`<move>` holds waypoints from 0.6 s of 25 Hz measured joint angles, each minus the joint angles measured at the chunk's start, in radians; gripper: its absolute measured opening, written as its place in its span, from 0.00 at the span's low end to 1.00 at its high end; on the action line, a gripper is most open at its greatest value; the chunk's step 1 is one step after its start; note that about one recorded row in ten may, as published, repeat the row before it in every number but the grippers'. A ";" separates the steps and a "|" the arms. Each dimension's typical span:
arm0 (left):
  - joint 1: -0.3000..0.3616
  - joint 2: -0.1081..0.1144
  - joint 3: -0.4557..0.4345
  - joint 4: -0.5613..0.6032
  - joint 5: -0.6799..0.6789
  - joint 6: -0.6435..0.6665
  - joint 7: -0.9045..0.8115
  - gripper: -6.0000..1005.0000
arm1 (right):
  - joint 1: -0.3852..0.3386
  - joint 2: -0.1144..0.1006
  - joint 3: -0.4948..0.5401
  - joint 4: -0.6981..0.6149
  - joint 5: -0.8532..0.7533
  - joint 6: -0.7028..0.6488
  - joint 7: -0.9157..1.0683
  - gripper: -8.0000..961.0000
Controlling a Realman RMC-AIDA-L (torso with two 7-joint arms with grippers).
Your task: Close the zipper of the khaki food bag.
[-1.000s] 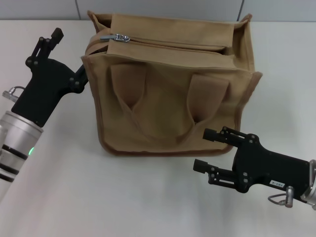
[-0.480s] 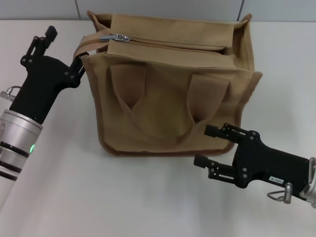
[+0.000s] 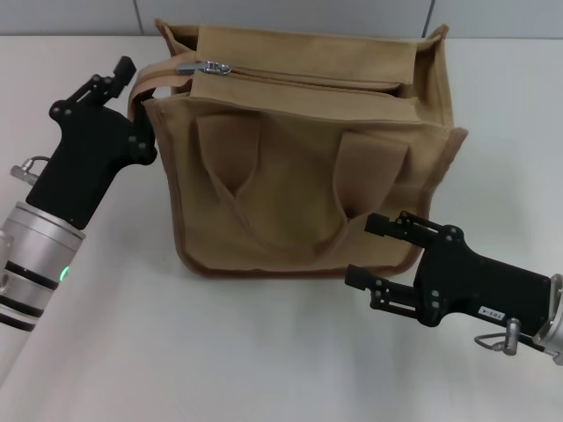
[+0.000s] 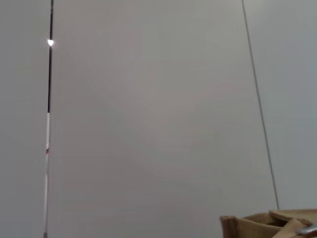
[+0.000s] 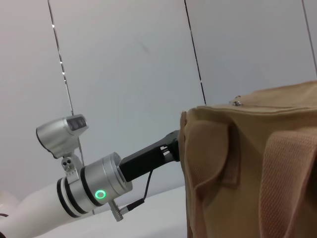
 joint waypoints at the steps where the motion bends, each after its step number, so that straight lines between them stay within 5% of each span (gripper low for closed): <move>1: 0.000 0.000 0.000 0.000 0.000 0.000 0.000 0.39 | -0.001 0.000 0.000 0.000 0.000 0.000 0.000 0.79; 8: 0.000 0.002 0.002 -0.028 0.023 0.045 0.011 0.12 | -0.001 0.000 0.000 0.005 0.017 -0.006 -0.001 0.79; 15: -0.005 0.002 0.000 -0.035 0.045 0.050 0.016 0.06 | -0.005 -0.002 0.000 0.008 0.039 -0.063 0.002 0.79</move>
